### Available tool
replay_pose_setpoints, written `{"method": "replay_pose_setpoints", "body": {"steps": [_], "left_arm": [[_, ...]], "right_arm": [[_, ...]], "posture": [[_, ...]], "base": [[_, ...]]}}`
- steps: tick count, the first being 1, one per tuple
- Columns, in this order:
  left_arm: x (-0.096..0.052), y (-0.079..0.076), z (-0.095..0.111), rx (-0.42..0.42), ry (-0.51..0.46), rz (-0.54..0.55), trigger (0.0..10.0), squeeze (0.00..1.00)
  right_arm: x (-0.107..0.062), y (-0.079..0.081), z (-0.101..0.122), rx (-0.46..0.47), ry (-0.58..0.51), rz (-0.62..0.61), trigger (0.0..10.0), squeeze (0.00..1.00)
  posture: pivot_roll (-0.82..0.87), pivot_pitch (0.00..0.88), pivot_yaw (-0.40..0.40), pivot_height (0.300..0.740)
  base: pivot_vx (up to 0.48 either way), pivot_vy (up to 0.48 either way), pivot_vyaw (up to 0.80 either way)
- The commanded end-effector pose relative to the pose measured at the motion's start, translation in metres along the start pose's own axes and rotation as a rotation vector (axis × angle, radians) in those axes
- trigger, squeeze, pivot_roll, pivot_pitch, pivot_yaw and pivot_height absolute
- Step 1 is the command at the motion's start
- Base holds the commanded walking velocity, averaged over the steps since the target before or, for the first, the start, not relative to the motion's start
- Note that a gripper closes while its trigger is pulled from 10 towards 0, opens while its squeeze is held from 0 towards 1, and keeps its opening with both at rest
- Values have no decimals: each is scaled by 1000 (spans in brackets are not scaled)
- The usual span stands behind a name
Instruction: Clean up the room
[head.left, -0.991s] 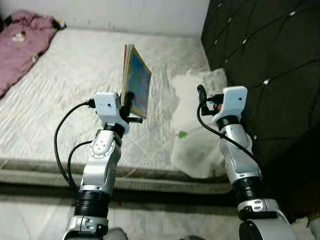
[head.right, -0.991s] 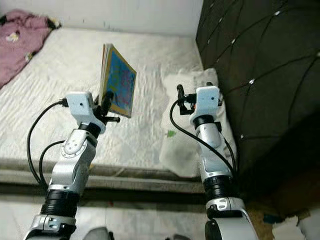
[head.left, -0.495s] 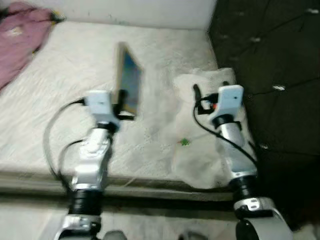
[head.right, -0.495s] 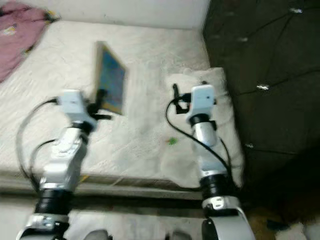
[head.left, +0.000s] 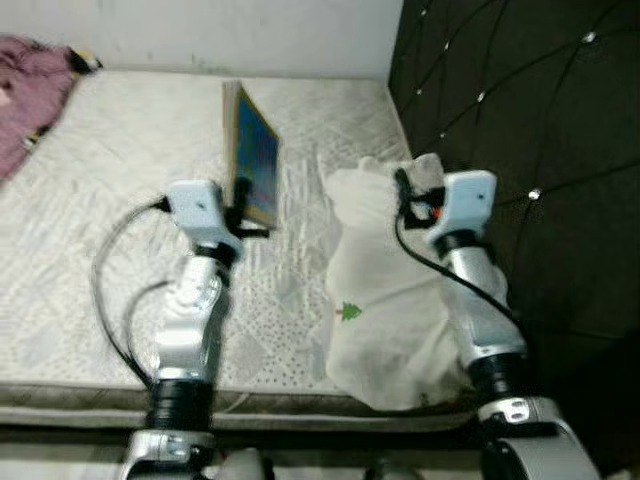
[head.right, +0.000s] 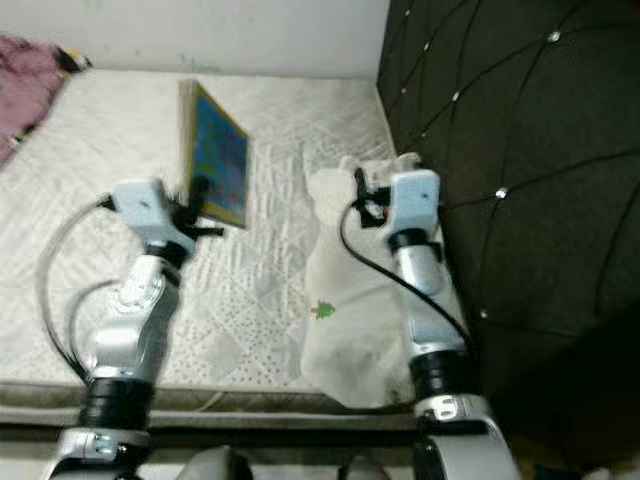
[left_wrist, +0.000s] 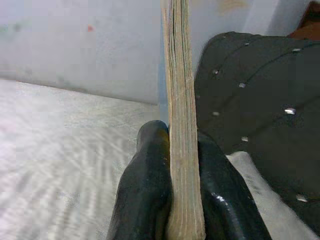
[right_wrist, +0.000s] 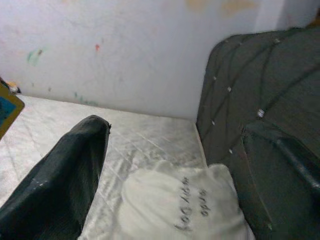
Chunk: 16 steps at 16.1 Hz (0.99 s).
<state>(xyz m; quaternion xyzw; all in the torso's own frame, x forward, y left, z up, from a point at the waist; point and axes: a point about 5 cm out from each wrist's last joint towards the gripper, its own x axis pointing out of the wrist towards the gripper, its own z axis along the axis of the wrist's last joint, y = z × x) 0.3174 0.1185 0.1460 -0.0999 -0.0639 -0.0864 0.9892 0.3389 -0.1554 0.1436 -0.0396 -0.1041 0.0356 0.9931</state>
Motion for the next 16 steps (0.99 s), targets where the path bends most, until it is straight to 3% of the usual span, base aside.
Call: {"method": "replay_pose_setpoints", "body": {"steps": [1,3,12,16], "left_arm": [[3,-7,9,2,-34,-33,10000,0],[4,-6,9,-9,-31,-28,10000,0],[3,-7,10,-29,-40,-34,10000,0],[3,-6,11,-24,-46,-28,10000,0]], "right_arm": [[1,0,1,2,-4,1,10000,0],[1,0,1,0,-4,3,10000,0],[-1,1,0,-4,1,11,10000,0],[-1,2,0,-3,2,17,10000,0]], "posture": [[-14,0,-23,740],[-14,0,-23,740],[-15,0,-24,740],[-15,0,-24,740]], "base": [[0,0,0],[0,157,0],[0,466,0],[0,0,0]]}}
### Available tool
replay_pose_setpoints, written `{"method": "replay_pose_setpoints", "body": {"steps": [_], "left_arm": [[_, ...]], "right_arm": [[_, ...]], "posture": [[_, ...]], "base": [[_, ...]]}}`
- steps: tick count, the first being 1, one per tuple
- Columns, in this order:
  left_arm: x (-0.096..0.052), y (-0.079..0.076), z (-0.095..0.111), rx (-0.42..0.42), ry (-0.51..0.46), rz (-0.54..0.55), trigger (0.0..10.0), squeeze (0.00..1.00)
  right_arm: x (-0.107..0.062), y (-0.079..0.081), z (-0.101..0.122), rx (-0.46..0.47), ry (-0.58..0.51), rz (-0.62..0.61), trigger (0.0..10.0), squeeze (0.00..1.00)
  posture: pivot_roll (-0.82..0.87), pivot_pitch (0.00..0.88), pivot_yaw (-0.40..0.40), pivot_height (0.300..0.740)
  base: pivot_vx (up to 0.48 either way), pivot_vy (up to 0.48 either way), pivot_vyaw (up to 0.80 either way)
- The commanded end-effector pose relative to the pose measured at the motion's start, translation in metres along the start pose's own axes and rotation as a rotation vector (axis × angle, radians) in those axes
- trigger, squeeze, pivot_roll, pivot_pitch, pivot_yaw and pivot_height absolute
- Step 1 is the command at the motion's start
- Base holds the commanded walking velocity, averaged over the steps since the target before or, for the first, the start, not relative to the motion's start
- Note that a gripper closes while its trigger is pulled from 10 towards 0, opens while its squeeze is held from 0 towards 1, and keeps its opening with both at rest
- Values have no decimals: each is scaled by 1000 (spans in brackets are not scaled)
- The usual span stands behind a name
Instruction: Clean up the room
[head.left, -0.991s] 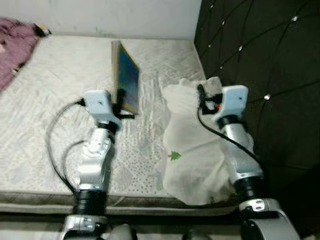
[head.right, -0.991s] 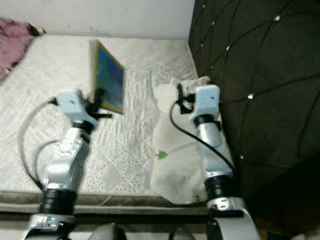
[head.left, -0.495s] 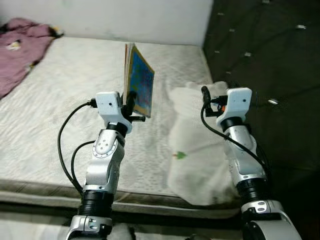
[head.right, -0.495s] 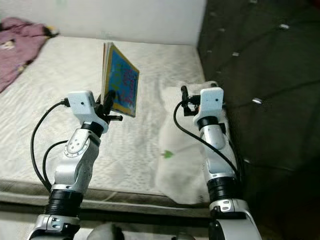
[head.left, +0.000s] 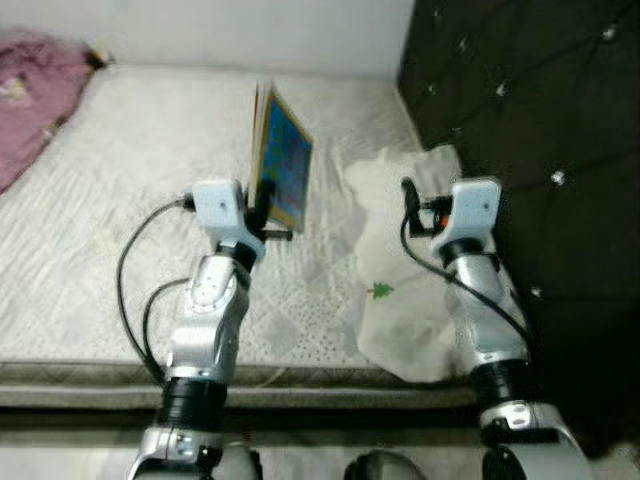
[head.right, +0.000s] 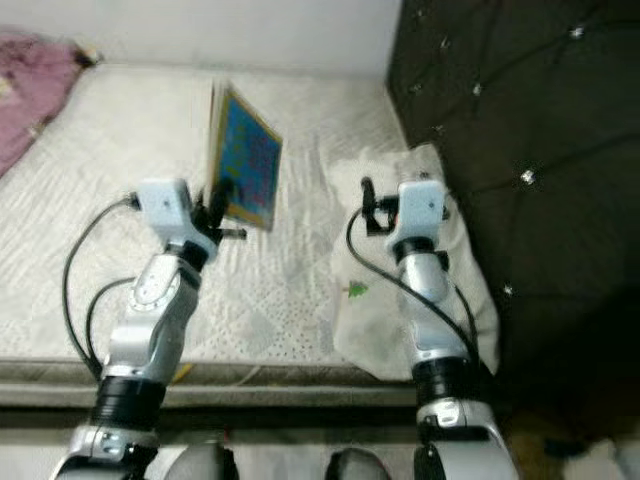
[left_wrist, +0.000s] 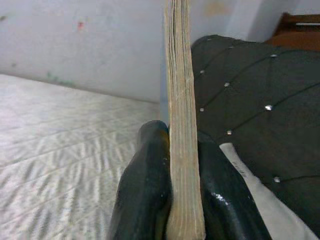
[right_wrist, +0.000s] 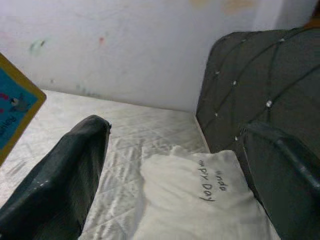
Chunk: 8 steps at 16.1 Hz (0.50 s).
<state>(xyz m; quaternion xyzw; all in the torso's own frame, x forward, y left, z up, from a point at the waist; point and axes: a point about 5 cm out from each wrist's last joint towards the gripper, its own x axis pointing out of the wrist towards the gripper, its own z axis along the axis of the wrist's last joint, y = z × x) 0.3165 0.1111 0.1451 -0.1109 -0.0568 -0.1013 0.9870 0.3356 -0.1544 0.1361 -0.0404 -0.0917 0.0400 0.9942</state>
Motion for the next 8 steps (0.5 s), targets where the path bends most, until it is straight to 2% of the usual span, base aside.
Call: {"method": "replay_pose_setpoints", "body": {"steps": [1,8], "left_arm": [[2,2,13,6,-61,8,10000,0],[-2,12,10,33,-46,67,10000,0]], "right_arm": [[4,1,6,-2,-21,12,10000,0],[2,4,4,21,-10,32,10000,0]], "posture": [[-12,0,-27,740],[-5,0,-29,740]], "base": [[0,0,0],[0,0,0]]}}
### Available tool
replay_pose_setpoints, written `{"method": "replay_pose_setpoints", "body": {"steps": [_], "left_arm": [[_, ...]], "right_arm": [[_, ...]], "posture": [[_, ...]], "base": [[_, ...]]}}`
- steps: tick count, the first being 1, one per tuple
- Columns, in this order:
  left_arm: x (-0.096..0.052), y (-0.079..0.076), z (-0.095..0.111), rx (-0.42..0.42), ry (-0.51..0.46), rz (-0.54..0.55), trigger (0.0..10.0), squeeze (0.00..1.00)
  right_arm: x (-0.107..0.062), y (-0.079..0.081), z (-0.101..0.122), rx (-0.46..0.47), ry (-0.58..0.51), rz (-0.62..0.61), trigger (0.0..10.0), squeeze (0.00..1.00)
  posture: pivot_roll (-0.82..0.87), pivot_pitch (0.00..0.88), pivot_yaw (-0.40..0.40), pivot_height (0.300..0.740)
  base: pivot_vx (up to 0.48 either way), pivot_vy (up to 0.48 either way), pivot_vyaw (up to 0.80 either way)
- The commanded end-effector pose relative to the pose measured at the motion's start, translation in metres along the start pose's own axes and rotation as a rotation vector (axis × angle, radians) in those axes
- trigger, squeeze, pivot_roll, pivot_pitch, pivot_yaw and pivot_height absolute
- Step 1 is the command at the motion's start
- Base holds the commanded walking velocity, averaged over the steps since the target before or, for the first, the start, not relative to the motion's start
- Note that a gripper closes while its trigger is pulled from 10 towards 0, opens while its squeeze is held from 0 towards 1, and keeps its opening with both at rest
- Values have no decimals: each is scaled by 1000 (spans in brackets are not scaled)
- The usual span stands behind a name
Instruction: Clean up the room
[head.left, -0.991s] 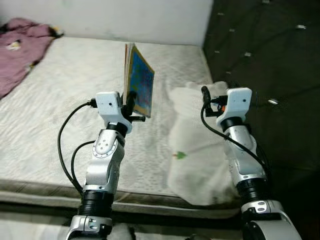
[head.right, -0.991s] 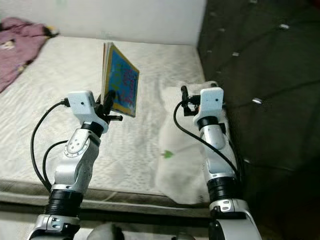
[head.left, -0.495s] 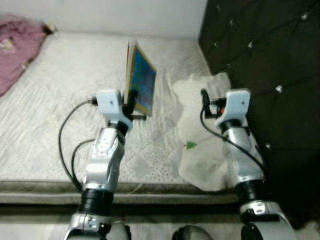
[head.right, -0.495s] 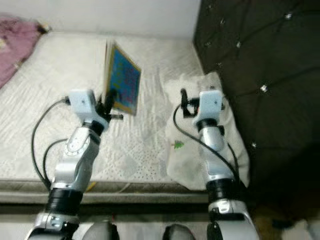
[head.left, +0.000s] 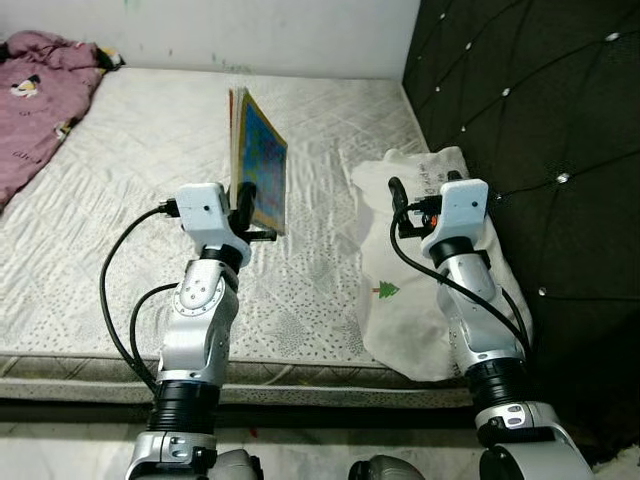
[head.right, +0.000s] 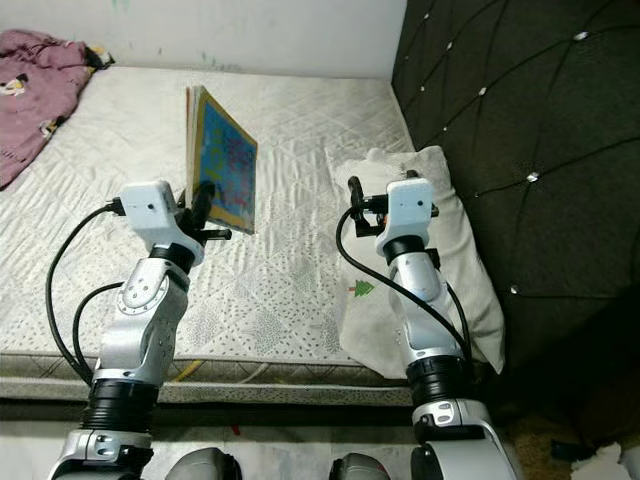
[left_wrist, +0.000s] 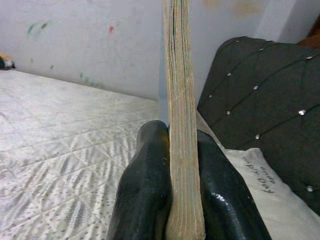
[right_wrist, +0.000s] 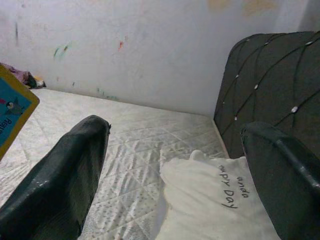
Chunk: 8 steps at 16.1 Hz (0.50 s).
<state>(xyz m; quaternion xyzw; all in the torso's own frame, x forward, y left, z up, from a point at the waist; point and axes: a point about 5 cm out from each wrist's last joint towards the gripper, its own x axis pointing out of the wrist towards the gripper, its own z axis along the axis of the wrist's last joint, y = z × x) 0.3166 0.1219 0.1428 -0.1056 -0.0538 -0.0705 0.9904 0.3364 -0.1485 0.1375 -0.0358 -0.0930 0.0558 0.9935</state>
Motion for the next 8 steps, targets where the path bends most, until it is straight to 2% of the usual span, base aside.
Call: {"method": "replay_pose_setpoints", "body": {"steps": [1,8], "left_arm": [[-1,4,9,22,-43,12,10000,0],[-30,24,-2,40,29,67,10000,0]], "right_arm": [[0,0,3,17,-6,5,10000,0],[-27,14,-2,104,29,40,10000,0]], "posture": [[-4,0,-30,740],[13,0,-29,740]], "base": [[0,0,0],[0,0,0]]}}
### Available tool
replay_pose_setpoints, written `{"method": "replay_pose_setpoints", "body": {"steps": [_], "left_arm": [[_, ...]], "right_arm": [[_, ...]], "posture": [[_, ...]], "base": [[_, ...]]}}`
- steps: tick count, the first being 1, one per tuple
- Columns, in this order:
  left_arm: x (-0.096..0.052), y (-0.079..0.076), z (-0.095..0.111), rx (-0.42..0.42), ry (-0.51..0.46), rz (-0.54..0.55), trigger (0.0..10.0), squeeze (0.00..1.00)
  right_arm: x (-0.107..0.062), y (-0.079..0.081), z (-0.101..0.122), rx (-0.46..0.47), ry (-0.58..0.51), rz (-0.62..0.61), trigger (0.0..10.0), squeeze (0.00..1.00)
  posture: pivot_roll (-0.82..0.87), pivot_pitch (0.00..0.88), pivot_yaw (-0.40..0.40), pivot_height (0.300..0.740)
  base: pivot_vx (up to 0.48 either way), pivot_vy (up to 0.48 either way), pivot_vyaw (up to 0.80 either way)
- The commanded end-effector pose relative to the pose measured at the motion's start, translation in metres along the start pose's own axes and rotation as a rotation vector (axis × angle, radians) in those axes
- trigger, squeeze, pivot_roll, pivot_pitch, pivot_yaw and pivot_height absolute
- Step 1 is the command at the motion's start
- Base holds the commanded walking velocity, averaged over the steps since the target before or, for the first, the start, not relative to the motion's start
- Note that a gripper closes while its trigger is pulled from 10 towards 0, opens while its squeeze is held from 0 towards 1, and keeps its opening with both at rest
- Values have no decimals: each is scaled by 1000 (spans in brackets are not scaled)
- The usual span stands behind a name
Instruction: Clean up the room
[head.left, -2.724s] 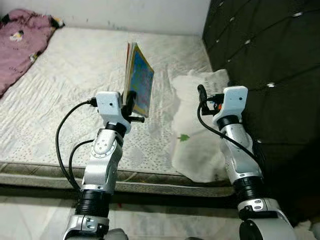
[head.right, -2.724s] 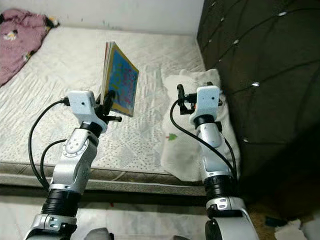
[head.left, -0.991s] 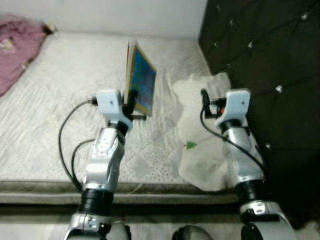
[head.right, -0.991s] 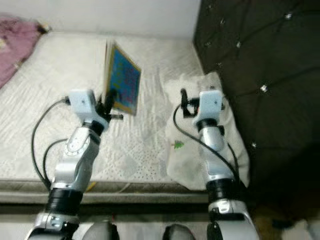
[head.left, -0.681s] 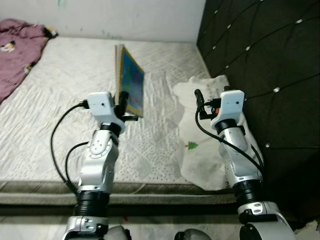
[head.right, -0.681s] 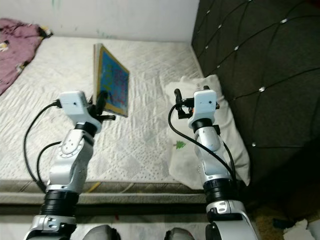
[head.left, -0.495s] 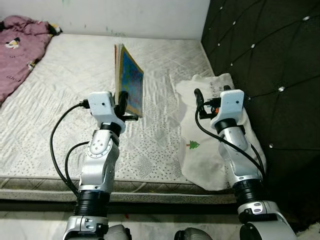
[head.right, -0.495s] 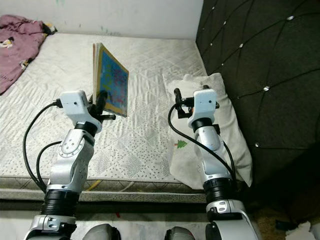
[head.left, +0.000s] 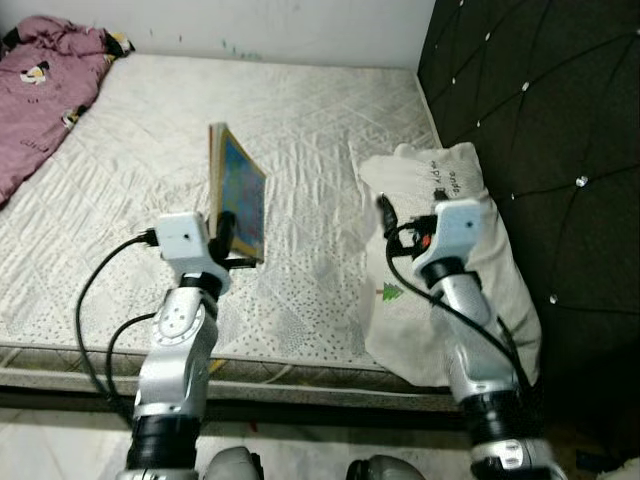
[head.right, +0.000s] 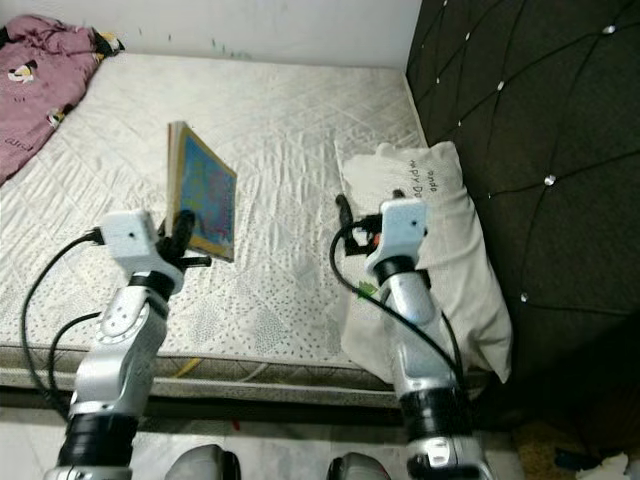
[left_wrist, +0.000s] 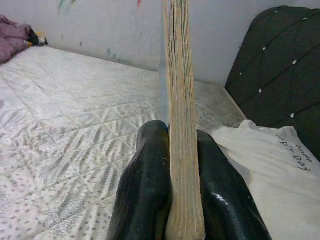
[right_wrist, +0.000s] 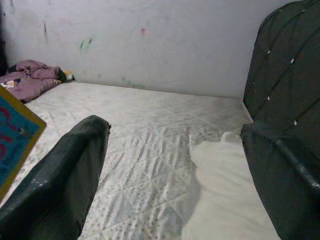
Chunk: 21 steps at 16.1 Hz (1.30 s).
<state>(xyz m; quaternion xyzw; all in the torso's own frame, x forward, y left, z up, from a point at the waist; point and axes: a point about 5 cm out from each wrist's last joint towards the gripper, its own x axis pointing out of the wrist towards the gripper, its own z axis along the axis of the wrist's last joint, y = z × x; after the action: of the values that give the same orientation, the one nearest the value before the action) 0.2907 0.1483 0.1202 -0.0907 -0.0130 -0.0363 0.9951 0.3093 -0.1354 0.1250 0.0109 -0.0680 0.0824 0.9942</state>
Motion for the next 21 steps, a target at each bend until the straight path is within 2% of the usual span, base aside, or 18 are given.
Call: {"method": "replay_pose_setpoints", "body": {"steps": [1,8,21], "left_arm": [[-3,2,11,16,-39,1,10000,0],[-17,8,8,21,-1,25,10000,0],[-15,6,11,27,3,16,10000,0]], "right_arm": [[-4,-2,3,9,-3,-11,10000,0],[-18,-2,4,19,34,-13,10000,0],[-18,1,7,17,47,4,10000,0]], "posture": [[16,0,-29,740],[15,25,-32,740],[14,33,-30,740]], "base": [[0,0,0],[0,0,0],[0,0,0]]}}
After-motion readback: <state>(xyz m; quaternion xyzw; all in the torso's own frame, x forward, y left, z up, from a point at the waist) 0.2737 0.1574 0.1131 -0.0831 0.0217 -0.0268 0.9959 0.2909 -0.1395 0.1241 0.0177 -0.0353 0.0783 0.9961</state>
